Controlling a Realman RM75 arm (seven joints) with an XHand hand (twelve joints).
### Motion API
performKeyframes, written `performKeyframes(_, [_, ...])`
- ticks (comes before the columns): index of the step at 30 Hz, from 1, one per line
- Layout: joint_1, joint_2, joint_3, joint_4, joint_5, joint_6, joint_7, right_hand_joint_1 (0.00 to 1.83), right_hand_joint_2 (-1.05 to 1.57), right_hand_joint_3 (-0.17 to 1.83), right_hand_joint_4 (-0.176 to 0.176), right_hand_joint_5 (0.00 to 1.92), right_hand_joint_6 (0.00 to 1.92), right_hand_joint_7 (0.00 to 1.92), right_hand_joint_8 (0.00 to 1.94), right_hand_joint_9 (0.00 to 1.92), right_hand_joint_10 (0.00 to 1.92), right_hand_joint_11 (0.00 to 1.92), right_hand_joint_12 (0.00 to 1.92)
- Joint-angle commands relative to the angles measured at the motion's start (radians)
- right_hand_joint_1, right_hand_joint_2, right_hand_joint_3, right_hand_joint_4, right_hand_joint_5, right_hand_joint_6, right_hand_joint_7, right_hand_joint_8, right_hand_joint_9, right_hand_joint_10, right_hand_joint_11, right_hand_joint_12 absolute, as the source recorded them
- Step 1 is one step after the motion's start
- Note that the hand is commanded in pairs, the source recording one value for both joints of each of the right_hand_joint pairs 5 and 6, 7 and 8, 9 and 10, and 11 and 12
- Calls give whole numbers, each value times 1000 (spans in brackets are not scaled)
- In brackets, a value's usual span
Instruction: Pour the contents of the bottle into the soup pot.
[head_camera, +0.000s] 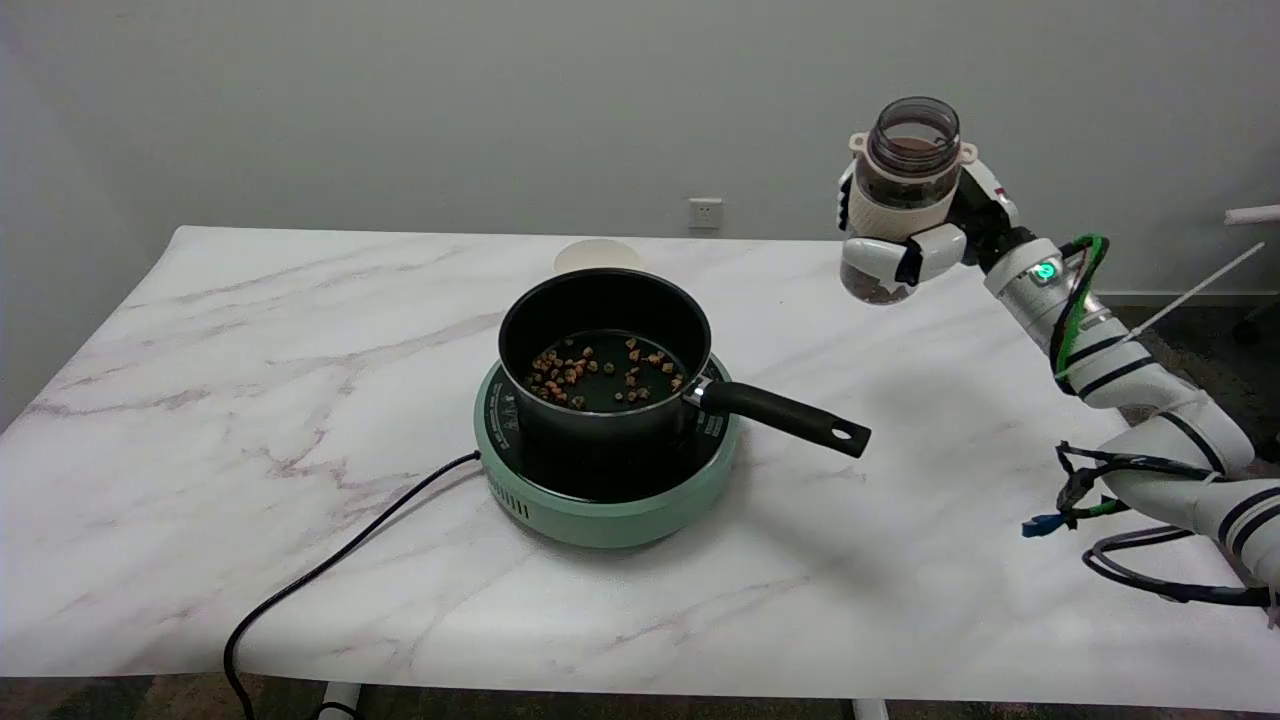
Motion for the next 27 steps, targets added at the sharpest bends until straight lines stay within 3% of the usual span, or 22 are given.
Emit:
performKeyframes(1, [123, 22, -113, 155, -83, -161, -7, 1529, 671, 989, 0, 1709, 1709, 1525, 1525, 1315, 1315, 1144, 1144])
performKeyframes(14, [261, 19, -264, 172, -220, -296, -3, 1540, 547, 1111, 0, 1659, 1659, 1494, 1494, 1295, 1295, 1114, 1114])
performKeyframes(21, [299, 11, -303, 206, -254, -348, -7, 1544, 521, 1140, 0, 1645, 1645, 1488, 1488, 1290, 1290, 1108, 1108])
performKeyframes(27, [311, 9, -301, 246, -369, -392, -7, 1546, 500, 1164, 0, 1643, 1643, 1485, 1485, 1288, 1288, 1106, 1106])
